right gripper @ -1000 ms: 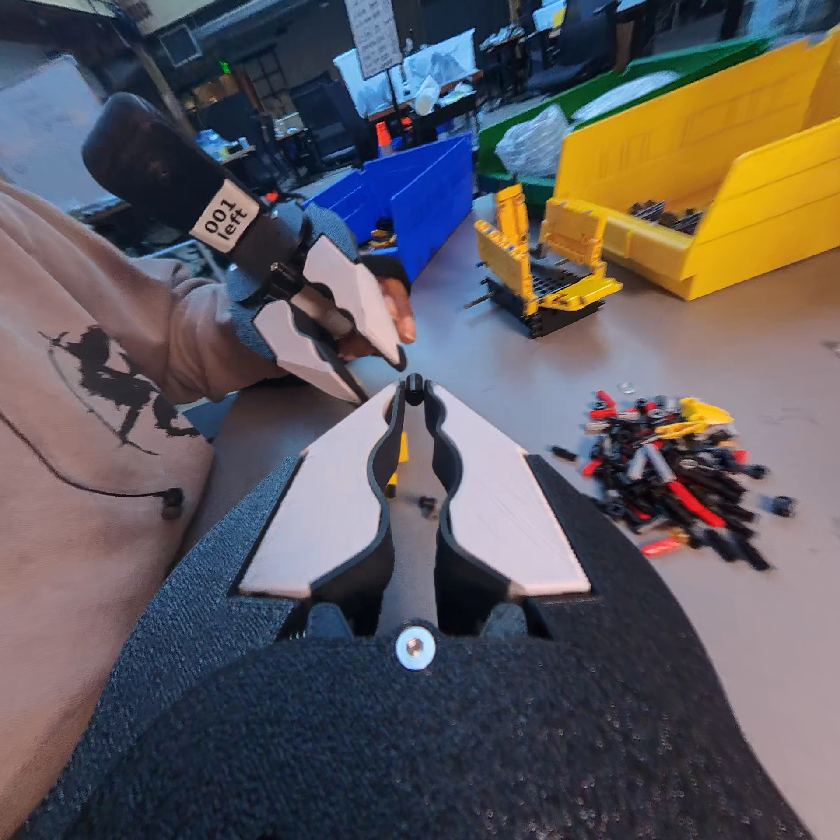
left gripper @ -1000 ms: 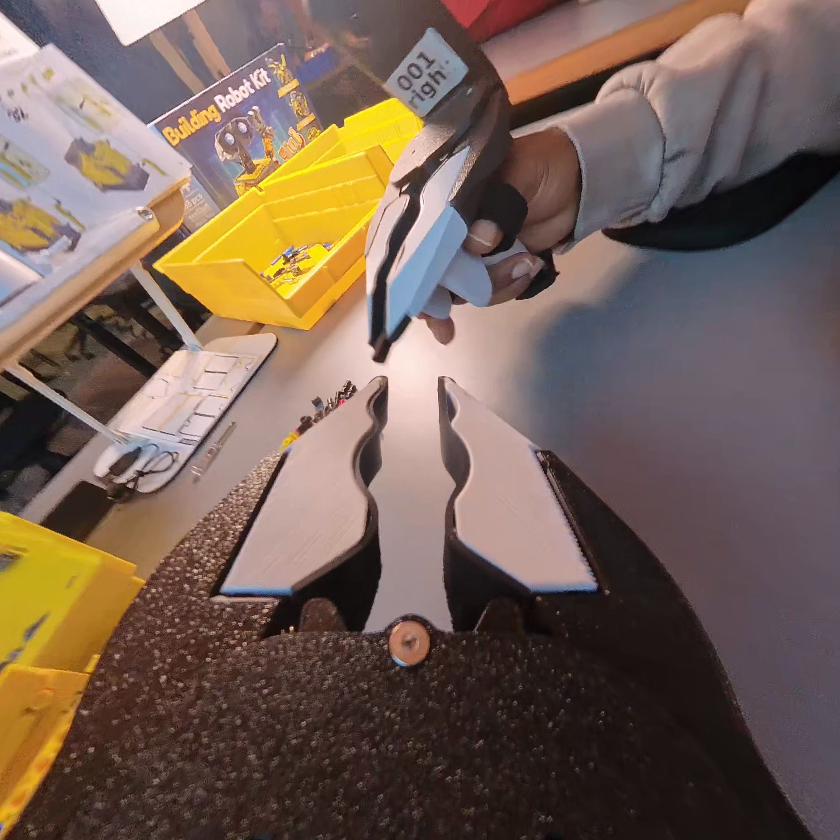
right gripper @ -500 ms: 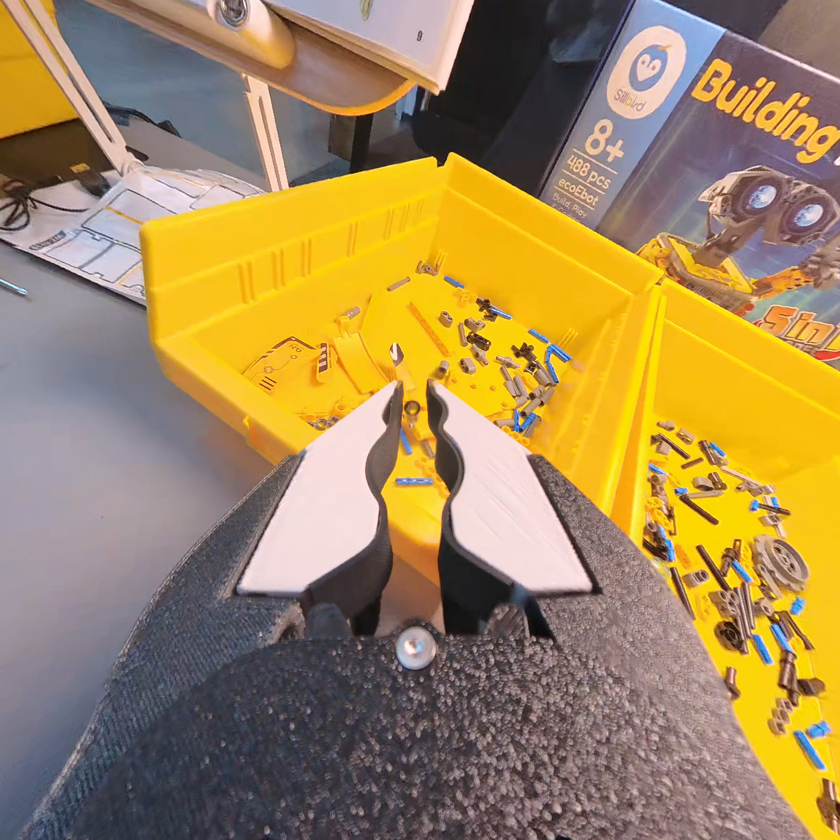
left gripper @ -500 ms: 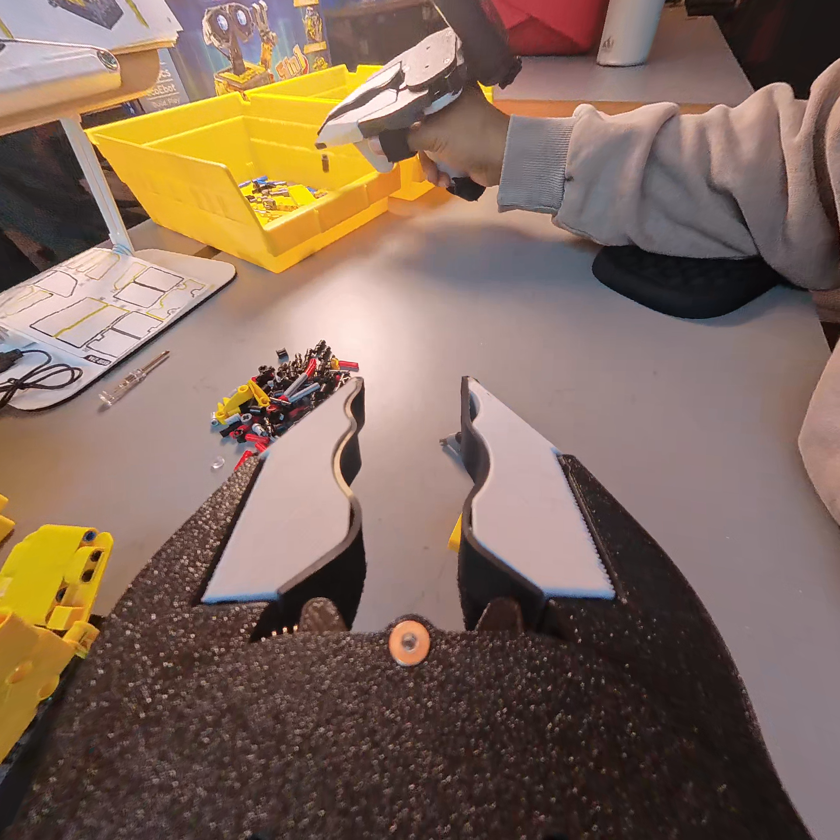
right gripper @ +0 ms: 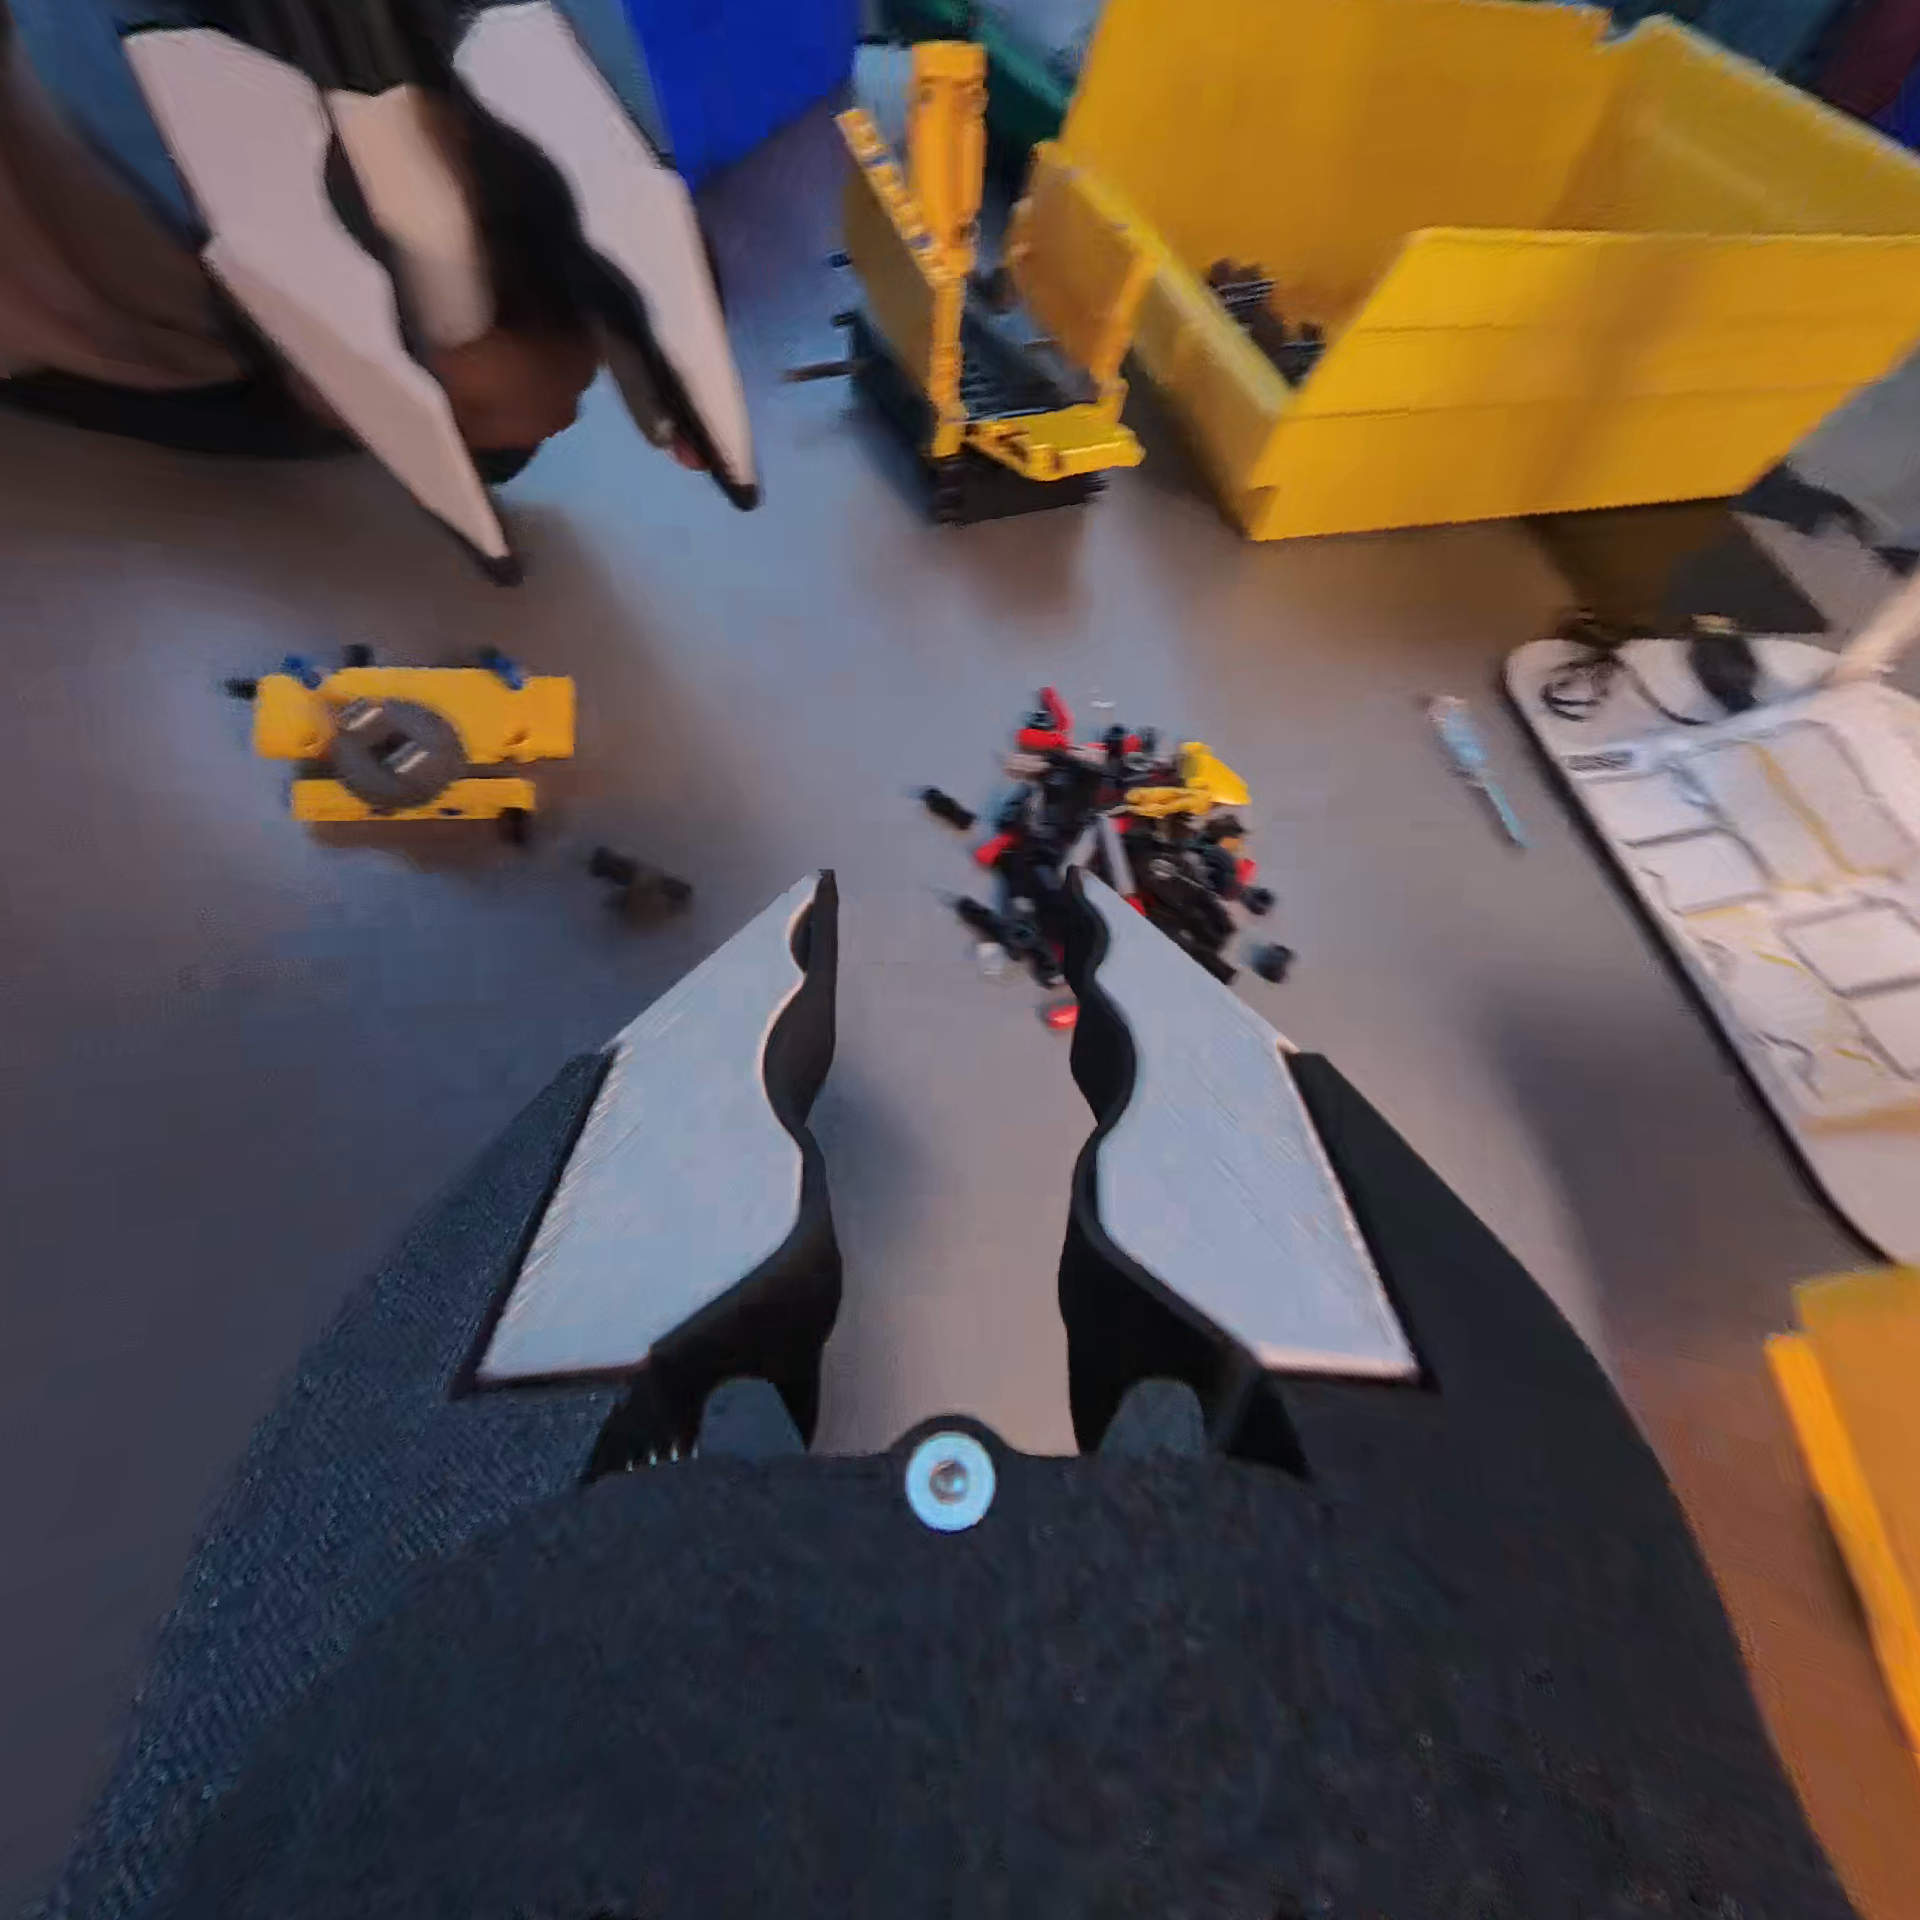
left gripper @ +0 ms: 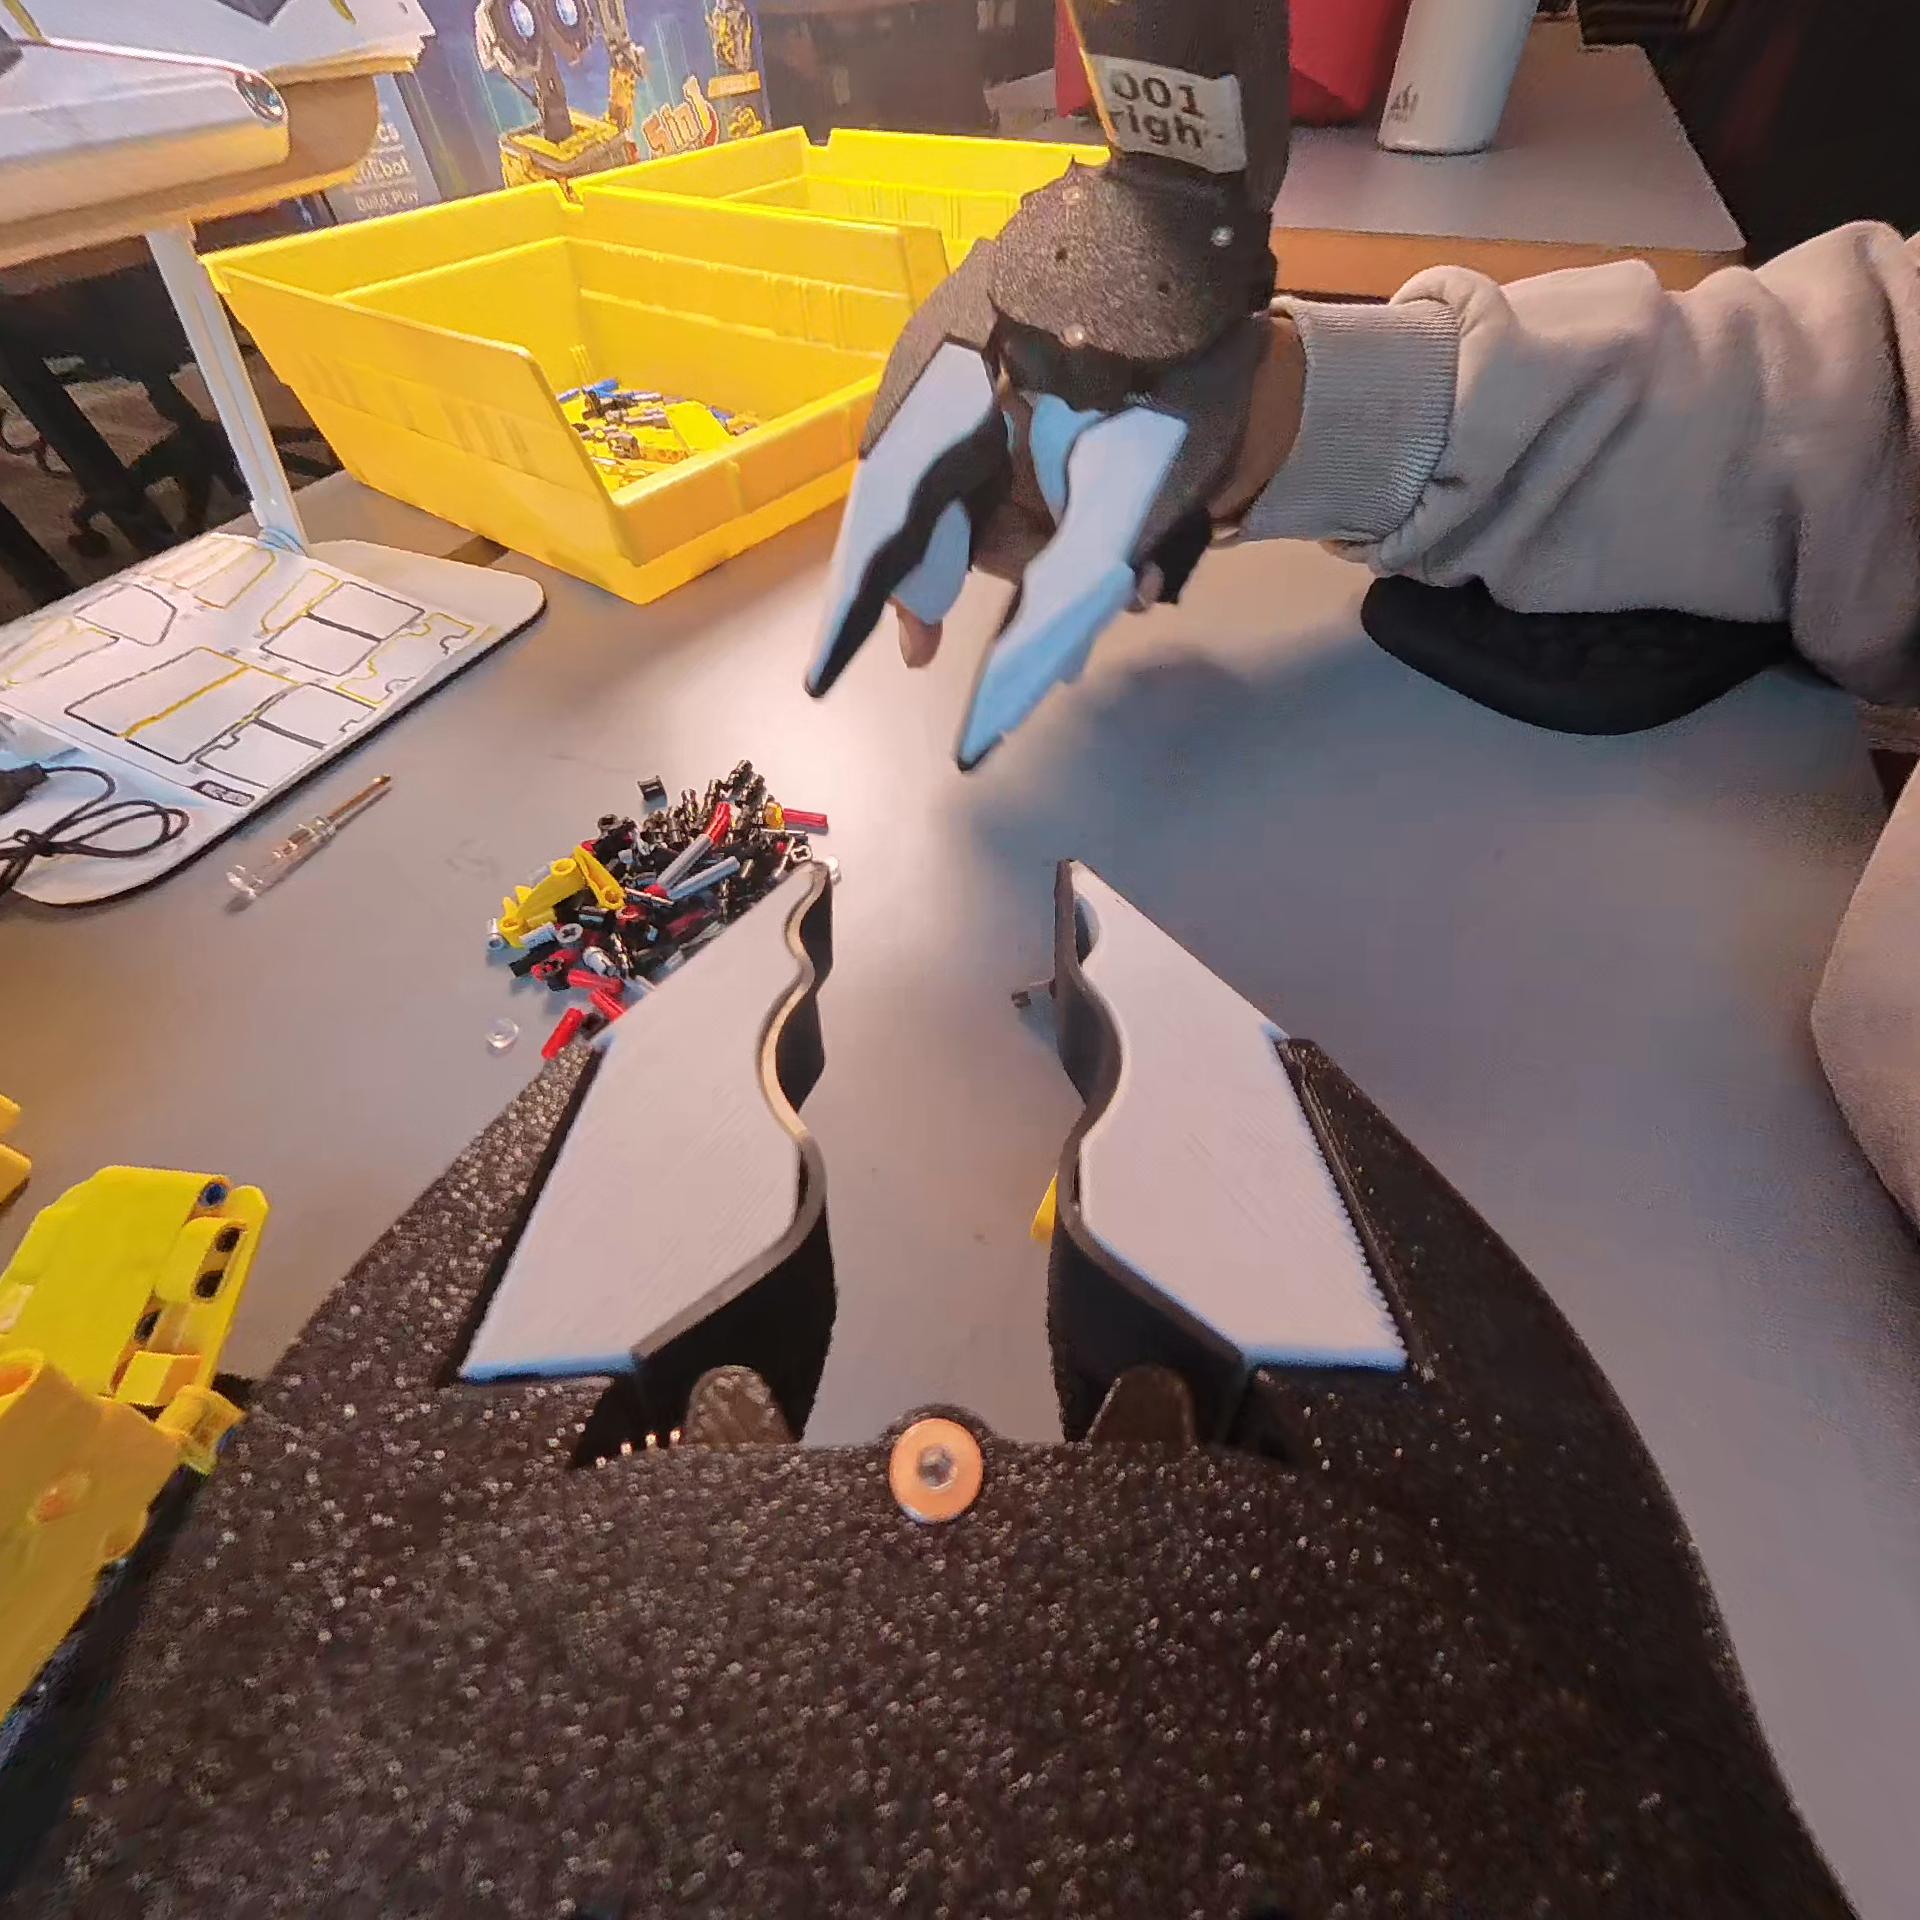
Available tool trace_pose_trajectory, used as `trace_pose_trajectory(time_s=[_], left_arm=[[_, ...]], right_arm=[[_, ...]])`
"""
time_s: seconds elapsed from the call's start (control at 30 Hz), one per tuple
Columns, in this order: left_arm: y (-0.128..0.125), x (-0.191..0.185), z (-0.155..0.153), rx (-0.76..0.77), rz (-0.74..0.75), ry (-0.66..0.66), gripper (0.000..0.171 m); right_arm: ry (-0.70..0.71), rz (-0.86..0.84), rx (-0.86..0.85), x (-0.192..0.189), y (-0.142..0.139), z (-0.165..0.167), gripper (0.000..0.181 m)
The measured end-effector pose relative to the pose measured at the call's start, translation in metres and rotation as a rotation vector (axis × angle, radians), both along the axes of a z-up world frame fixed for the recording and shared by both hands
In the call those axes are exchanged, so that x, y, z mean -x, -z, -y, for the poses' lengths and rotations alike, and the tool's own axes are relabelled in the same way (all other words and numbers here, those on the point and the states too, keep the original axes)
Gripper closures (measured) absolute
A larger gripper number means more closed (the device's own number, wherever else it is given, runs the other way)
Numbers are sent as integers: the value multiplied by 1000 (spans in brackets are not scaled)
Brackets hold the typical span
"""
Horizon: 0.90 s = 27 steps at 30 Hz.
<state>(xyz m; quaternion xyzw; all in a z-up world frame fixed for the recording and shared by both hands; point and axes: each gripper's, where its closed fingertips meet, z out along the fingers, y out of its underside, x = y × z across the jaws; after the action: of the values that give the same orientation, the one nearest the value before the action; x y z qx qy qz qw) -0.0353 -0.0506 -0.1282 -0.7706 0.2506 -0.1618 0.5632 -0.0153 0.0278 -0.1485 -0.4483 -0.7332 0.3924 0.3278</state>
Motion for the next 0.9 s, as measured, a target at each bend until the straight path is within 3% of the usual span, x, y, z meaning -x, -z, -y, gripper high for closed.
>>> trace_pose_trajectory(time_s=[0.13, 0.33, 0.47, 0.57, 0.63, 0.77, 0.9], left_arm=[[4, 3, -1, 28, 16, -4, 130], [13, 4, -1, 75, 12, 4, 130], [19, -1, 1, 103, -18, 28, 136], [23, -3, 3, 120, -40, 40, 141], [26, -5, 4, 135, -44, 55, 144], [19, -14, 11, 152, 49, 124, 145], [-23, -33, 26, 161, 434, 298, 142]], right_arm=[[-195, 118, 26, -5, 22, 56, 128], [-244, 233, -22, -14, 46, 76, 127], [-214, 234, -53, -5, 49, 79, 138], [-208, 210, -132, 0, 52, 79, 164], [-222, 193, -133, -1, 50, 79, 167], [-253, 12, -13, 2, 16, 84, 167], [-342, -312, 255, -6, -62, 102, 167]])
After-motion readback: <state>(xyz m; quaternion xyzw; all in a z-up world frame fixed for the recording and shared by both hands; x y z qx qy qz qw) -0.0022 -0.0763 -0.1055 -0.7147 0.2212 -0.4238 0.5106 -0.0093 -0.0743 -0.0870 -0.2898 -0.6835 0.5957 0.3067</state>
